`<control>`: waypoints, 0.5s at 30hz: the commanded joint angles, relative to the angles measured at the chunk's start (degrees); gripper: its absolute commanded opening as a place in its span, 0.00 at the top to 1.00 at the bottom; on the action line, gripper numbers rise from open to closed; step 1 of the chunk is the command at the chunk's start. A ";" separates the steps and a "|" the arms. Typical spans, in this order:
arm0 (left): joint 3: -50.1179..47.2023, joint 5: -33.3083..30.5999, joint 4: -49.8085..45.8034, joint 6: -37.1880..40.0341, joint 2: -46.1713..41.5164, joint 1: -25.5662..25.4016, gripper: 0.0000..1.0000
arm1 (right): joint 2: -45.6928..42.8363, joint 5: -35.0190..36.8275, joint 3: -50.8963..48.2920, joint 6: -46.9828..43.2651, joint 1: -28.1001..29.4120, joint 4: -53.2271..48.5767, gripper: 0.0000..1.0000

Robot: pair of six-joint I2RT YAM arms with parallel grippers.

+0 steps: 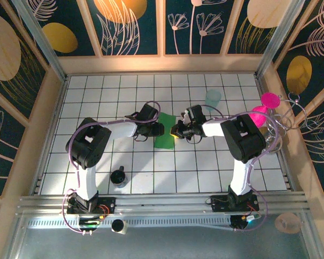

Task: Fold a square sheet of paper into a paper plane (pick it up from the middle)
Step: Hold the square sheet of paper at the center of the table.

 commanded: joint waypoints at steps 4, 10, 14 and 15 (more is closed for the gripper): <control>-2.26 -4.45 -6.40 -0.16 0.81 -0.57 0.55 | 5.59 5.56 0.50 -6.05 -0.04 -13.02 0.97; 1.25 -12.44 -8.72 -2.58 -10.09 0.01 0.49 | 7.16 5.90 1.49 -12.51 0.04 -16.50 1.00; 1.61 -11.06 -7.91 -2.70 -13.94 0.19 0.49 | 5.48 4.49 2.26 -17.50 0.31 -17.14 1.00; 1.56 -8.78 -7.04 -2.75 -13.96 0.15 0.50 | 5.43 4.40 2.81 -18.45 0.34 -17.52 1.00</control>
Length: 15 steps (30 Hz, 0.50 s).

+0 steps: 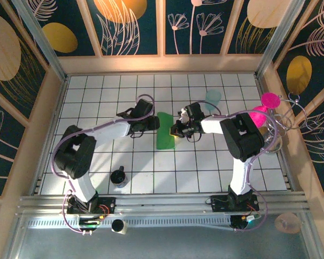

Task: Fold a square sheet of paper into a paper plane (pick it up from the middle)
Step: Hold the square sheet of paper at the center of the table.

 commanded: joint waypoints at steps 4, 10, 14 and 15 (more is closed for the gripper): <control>1.69 12.39 2.37 -1.56 -0.85 -0.12 0.56 | 4.57 5.62 -0.30 -6.23 0.12 -10.34 1.00; -0.90 22.31 8.82 -6.11 2.77 -0.64 0.71 | 5.29 6.48 -0.85 -4.95 0.17 -10.53 1.00; -1.19 26.90 11.96 -7.92 4.98 -0.79 0.77 | 5.31 6.70 -1.58 -4.20 0.02 -10.23 1.00; -0.99 26.80 11.58 -7.92 5.78 -0.88 0.79 | 5.38 6.60 -1.69 -3.85 0.02 -10.14 1.00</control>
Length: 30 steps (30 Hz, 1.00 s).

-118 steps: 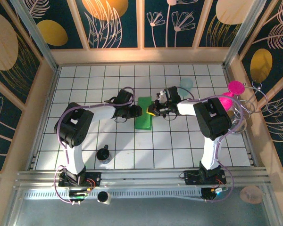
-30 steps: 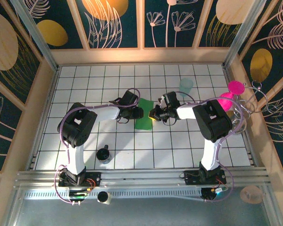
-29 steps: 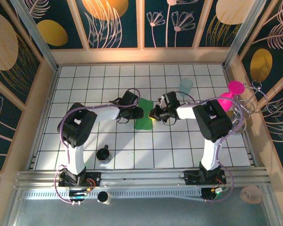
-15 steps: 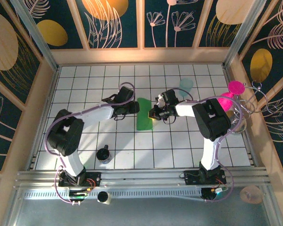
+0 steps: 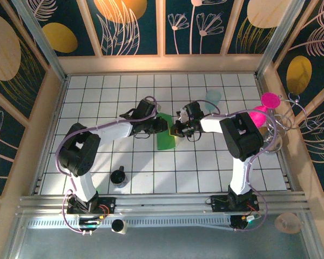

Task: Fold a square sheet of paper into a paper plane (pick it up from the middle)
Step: Hold the square sheet of paper at the center of the table, then first fold the square sheet of paper in half at the center of the table.

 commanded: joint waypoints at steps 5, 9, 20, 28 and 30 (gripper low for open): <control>0.34 2.71 -0.31 -0.87 4.27 -0.38 0.82 | 5.42 5.57 -2.64 0.84 0.01 -8.08 1.00; 1.48 0.32 -2.52 0.20 5.82 -0.34 0.83 | 5.82 5.60 -1.68 0.49 -0.03 -8.97 1.00; 3.57 -6.58 -7.42 3.22 8.51 -0.33 0.83 | 6.61 5.99 -0.99 0.09 0.05 -9.50 1.00; 3.91 -9.16 -8.71 4.27 9.39 -0.35 0.83 | 7.24 6.39 -0.73 -0.29 0.09 -9.91 1.00; 4.17 -9.89 -9.32 4.61 9.68 -0.33 0.84 | 7.33 6.46 -0.51 -0.34 0.06 -10.01 1.00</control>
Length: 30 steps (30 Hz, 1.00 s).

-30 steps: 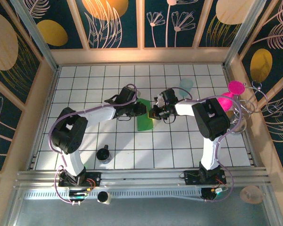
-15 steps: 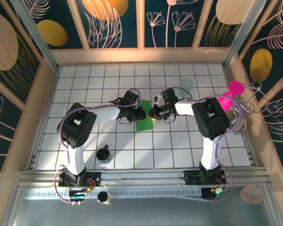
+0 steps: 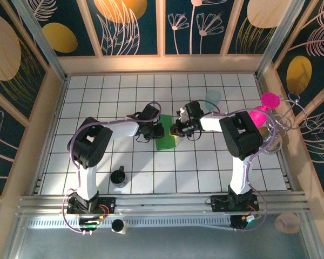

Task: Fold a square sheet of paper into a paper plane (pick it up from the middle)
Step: First fold the square sheet of paper in half at the center of the table.

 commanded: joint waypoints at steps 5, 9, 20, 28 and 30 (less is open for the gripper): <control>0.70 -3.93 -3.80 2.17 1.77 -0.13 0.83 | 6.50 8.34 -2.11 -0.88 0.48 -8.03 1.00; -1.21 -3.16 -3.43 2.76 1.27 -0.06 0.84 | 7.38 10.13 -1.67 -1.48 0.54 -10.02 1.00; -11.08 2.45 1.22 6.04 -4.73 6.02 0.85 | 8.28 13.17 -3.42 -3.01 0.13 -11.91 1.00; -9.72 9.34 6.79 3.57 -11.82 7.57 0.84 | 7.62 11.18 -2.10 -3.07 0.47 -11.56 1.00; -9.91 12.23 11.09 0.96 -11.82 7.05 0.84 | 7.66 10.93 -1.95 -3.02 0.46 -11.43 1.00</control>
